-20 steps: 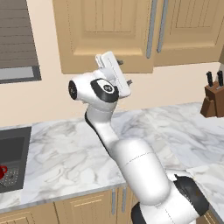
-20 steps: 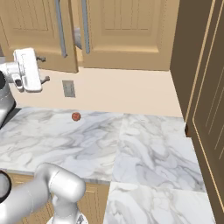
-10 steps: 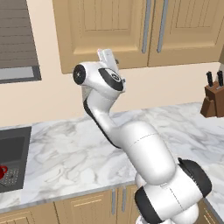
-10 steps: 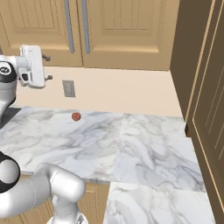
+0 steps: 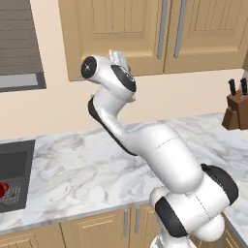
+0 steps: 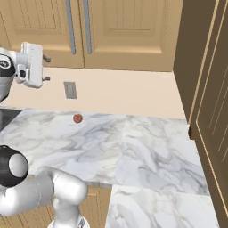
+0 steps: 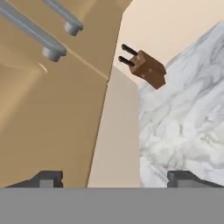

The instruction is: Pick the mug and place it in the sink. Pick the bowl and place it in the open cabinet and then close the cabinet.

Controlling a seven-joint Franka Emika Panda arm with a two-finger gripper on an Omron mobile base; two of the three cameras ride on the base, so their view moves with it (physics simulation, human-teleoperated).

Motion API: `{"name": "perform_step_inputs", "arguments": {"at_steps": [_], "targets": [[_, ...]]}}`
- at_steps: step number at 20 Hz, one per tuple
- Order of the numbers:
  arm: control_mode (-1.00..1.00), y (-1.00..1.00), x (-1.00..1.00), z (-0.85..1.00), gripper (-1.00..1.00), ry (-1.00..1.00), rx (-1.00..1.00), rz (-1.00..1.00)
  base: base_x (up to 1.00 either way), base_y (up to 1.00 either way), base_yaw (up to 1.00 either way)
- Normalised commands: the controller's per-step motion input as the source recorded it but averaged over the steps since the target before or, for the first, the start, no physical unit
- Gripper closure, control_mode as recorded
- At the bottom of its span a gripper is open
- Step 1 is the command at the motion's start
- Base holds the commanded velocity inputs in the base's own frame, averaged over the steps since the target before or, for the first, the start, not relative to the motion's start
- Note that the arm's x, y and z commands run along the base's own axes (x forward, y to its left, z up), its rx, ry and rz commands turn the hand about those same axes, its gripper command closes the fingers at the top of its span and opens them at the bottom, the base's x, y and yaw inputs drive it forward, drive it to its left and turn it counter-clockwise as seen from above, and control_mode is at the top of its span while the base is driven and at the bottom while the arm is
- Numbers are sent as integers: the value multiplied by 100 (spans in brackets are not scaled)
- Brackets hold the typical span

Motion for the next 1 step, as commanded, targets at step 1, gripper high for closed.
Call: {"name": "perform_step_inputs", "arguments": {"at_steps": [1], "targets": [[-100, 0, 82, 0, -100, 0, 1, 10, 0, 0, 0]]}}
